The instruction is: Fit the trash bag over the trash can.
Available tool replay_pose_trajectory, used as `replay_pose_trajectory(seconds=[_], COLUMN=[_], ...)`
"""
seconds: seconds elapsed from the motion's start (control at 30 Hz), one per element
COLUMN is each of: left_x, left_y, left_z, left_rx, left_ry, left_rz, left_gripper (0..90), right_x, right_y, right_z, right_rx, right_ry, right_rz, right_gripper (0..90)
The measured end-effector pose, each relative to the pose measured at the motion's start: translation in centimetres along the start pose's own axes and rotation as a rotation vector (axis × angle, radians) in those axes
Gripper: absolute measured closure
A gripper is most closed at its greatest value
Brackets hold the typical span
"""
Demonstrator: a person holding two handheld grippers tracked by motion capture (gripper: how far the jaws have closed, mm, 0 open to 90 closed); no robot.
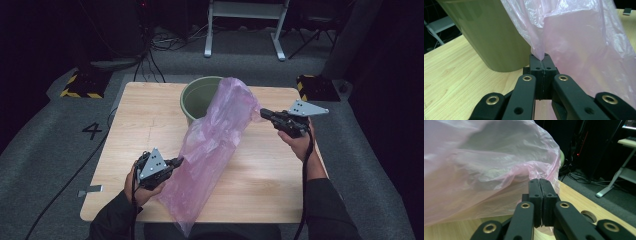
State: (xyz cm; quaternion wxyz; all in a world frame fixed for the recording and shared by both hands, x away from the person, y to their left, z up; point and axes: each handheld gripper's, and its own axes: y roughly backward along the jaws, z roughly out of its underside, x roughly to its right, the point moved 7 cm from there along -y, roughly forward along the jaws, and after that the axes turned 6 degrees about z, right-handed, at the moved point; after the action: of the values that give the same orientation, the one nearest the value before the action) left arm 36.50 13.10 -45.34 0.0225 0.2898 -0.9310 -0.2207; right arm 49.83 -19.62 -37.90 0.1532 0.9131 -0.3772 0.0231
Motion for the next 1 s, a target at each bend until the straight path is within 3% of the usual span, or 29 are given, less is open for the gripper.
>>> replay_pose_trajectory(seconds=[0.27,0.3,0.37,0.63,0.83,1.0], left_x=[0.4,0.2,-0.1,-1.5,-2.2,-2.7], left_y=[1.1,1.4,2.1,4.7,5.9,6.0], left_z=[-1.1,-1.3,-1.6,-2.1,-2.5,-2.7], left_rx=[0.042,0.050,0.078,0.124,0.152,0.155], left_ry=[-0.024,-0.029,-0.020,-0.016,-0.010,-0.009], left_rz=[-0.010,-0.015,-0.025,-0.099,-0.130,-0.137], left_gripper=[90.0,90.0,90.0,90.0,90.0,90.0], right_x=[-1.8,-2.6,-3.1,-4.9,-5.1,-5.3], right_y=[1.7,1.9,1.7,-0.4,-3.2,-5.6], right_z=[-3.5,-4.9,-5.8,-8.4,-9.2,-9.4], right_rx=[0.071,0.090,0.088,0.056,0.027,-0.023], right_ry=[0.054,0.085,0.113,0.195,0.178,0.212], right_rz=[0.003,-0.003,-0.008,-0.017,-0.034,-0.024], right_gripper=[90.0,90.0,90.0,90.0,90.0,90.0])
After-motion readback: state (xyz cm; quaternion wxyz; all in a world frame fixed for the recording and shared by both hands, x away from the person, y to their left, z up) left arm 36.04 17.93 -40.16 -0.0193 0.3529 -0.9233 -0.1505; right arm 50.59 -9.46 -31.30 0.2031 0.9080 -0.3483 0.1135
